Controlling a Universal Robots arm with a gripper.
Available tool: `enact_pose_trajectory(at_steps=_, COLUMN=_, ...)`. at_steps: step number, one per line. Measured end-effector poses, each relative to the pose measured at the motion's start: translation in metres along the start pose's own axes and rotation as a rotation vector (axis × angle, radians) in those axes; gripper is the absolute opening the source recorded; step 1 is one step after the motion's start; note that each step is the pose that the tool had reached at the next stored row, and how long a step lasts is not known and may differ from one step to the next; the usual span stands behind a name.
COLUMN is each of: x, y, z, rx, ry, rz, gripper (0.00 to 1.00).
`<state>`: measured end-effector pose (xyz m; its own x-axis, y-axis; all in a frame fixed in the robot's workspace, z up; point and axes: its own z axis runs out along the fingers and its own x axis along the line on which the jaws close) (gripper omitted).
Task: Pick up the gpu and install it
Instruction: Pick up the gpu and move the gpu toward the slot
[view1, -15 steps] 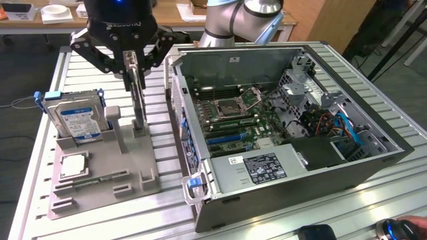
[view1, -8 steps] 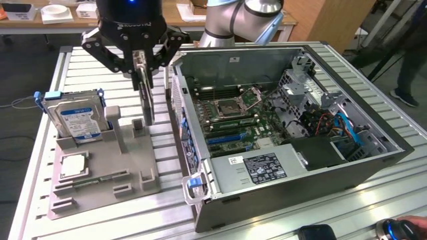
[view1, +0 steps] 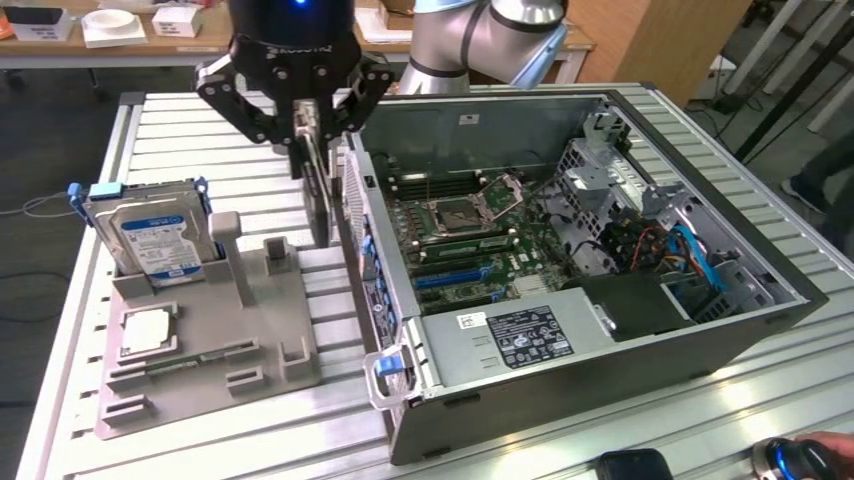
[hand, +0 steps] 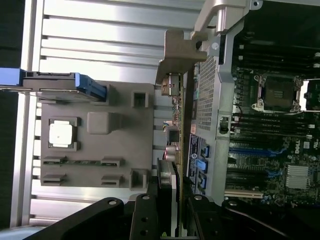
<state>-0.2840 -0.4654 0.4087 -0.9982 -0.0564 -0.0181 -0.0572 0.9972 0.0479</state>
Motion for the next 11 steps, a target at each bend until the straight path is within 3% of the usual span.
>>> enact_pose_trajectory(at_steps=4, x=-0.01, y=-0.0006, z=0.0002, rx=0.0, ry=0.0002, rz=0.0, gripper=0.28)
enact_pose_trajectory(at_steps=11, x=-0.016, y=-0.0008, z=-0.0035, rx=-0.0006, ry=0.0088, rz=0.0, gripper=0.28)
